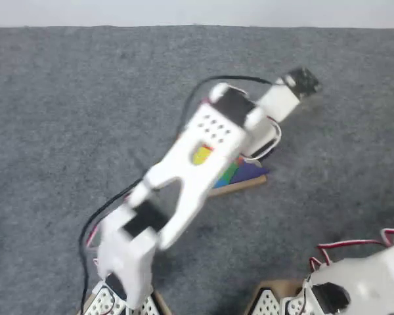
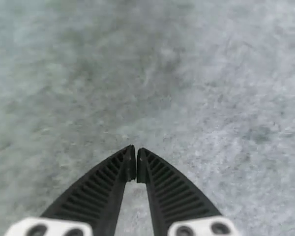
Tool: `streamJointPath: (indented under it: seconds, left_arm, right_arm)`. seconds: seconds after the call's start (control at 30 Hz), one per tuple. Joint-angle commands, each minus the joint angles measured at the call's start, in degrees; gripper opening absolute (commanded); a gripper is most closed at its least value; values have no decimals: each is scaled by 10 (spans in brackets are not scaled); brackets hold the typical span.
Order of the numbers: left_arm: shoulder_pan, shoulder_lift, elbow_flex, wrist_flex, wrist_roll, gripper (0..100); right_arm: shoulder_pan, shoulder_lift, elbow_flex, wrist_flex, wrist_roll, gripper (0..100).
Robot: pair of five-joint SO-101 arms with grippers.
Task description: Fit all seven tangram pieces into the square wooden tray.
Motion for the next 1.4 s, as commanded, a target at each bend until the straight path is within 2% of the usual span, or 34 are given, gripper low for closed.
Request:
streamJointPath:
  seconds: [0.0, 0.1, 0.23, 0.3, 0.4, 0.57, 0.7, 0.87, 1.07, 1.17, 1.37]
  left_arm:
    - [-5, -244, 172, -65, 32, 137]
    - [-4, -321, 368, -150, 30, 140]
    - [-4, -330, 552, -325, -12, 141]
    - [0, -304, 578, -382, -10, 158]
    - [11, -235, 550, -411, 12, 258]
    - [41, -67, 415, -413, 15, 279]
    - [40, 62, 313, -402, 14, 279]
    - [11, 135, 204, -335, 2, 277]
    - [-59, 138, 179, -295, -28, 246]
    - [-54, 100, 172, -277, -47, 246]
    - [-30, -77, 174, -217, -55, 221]
  right_arm:
    - [8, 26, -48, -10, 15, 17]
    - [4, 34, -47, -7, 24, 17]
    - [-7, 36, -47, 7, 30, 17]
    - [-18, 32, -47, 20, 31, 17]
    - [-41, 32, -47, 33, 31, 17]
    - [-87, 32, -47, 61, 27, 17]
    - [-100, 32, -47, 62, 27, 17]
    - [-99, 32, -47, 61, 30, 17]
    - [-117, 32, -47, 63, 31, 17]
    - [-158, 28, -47, 80, 28, 17]
    - [-245, -43, -47, 126, 25, 17]
